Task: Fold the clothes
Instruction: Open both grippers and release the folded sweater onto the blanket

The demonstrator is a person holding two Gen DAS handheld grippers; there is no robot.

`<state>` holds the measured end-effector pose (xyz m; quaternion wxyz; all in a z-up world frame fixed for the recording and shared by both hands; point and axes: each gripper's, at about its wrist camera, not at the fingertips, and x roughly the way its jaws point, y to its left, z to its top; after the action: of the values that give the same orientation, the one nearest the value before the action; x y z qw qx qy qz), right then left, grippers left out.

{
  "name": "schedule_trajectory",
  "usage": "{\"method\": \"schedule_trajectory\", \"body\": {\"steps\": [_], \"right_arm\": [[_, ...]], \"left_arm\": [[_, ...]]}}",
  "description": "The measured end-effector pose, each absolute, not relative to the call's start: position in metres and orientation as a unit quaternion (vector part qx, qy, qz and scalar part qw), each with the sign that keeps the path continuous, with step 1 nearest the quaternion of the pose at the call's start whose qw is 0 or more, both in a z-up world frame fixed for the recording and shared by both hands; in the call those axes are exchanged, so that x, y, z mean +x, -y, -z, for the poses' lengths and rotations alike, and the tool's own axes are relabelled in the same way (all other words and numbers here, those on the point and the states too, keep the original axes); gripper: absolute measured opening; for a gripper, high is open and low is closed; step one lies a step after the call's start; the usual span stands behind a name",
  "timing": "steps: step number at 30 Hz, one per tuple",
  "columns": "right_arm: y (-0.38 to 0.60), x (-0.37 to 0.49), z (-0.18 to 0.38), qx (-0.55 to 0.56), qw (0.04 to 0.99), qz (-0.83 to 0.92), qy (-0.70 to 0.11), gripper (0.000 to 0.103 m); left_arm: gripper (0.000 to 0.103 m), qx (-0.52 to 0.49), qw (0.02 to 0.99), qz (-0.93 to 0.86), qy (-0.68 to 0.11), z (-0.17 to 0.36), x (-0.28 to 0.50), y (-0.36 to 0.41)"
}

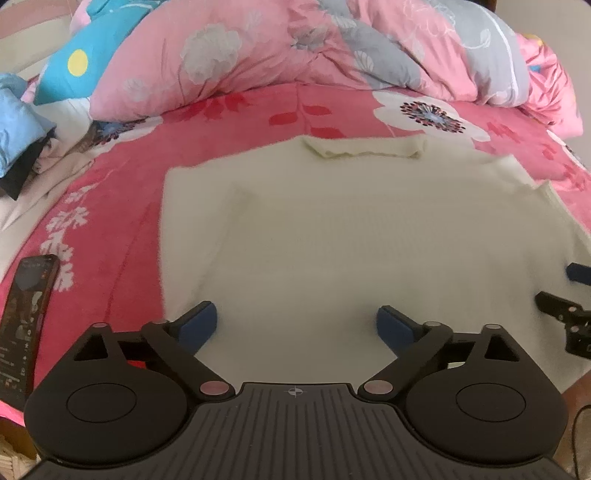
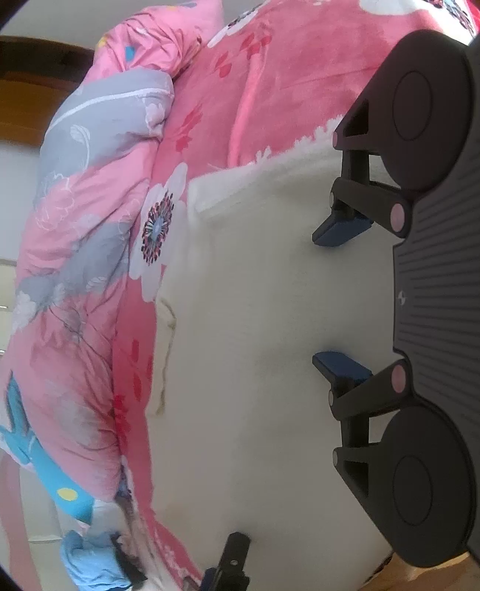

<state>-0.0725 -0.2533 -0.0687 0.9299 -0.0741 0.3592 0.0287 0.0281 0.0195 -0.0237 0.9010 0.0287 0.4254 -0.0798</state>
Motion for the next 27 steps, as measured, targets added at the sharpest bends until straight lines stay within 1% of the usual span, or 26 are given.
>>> {"method": "schedule_trajectory", "body": {"steps": [4, 11, 13, 23, 27], "right_arm": [[0.254, -0.069, 0.068, -0.074, 0.926, -0.029, -0.368, 0.072], [0.257, -0.061, 0.054, -0.060, 0.919, -0.025, -0.389, 0.074], [0.263, -0.057, 0.047, -0.038, 0.924, -0.017, -0.381, 0.077], [0.279, -0.030, 0.042, 0.000, 0.921, 0.009, -0.389, 0.077], [0.283, -0.031, 0.039, 0.021, 0.926, 0.003, -0.377, 0.077]], "left_arm": [[0.099, 0.006, 0.900, 0.080, -0.429, 0.023, 0.031, -0.023], [0.100, -0.013, 0.897, 0.081, -0.433, 0.022, 0.033, -0.026], [0.101, -0.019, 0.896, 0.083, -0.436, 0.022, 0.035, -0.028], [0.103, -0.011, 0.891, 0.080, -0.448, 0.022, 0.039, -0.025], [0.103, -0.009, 0.896, 0.080, -0.436, 0.020, 0.034, -0.025]]}}
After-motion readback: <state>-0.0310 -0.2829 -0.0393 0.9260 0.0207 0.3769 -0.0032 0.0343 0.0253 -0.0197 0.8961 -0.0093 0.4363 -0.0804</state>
